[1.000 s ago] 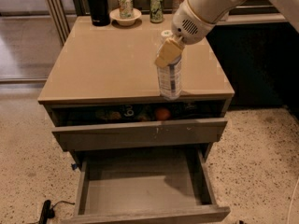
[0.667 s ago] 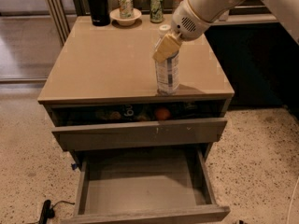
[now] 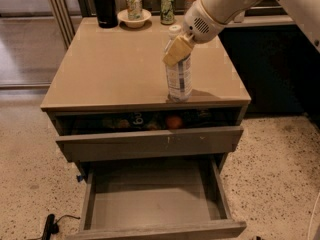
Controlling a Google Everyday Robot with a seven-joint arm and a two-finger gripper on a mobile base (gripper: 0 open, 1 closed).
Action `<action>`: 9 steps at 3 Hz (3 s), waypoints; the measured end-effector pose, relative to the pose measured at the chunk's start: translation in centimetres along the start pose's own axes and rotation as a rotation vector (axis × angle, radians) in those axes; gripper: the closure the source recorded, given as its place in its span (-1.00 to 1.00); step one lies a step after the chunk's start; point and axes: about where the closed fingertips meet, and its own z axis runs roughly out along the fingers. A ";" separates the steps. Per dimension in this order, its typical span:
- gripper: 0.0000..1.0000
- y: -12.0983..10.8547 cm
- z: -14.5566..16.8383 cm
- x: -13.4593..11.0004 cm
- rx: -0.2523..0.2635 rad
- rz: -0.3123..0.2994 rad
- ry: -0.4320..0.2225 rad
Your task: Pick blue plastic bottle from middle drawer and place on counter
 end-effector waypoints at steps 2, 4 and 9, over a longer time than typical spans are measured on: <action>1.00 -1.6 -0.1 -0.9 0.004 0.037 -0.062; 1.00 -1.7 -2.1 -4.0 0.010 0.021 -0.103; 1.00 1.3 3.2 -4.0 -0.094 -0.033 -0.205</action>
Offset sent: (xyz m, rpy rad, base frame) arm 0.0306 -0.0043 0.0180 0.1143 -0.0316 -0.0556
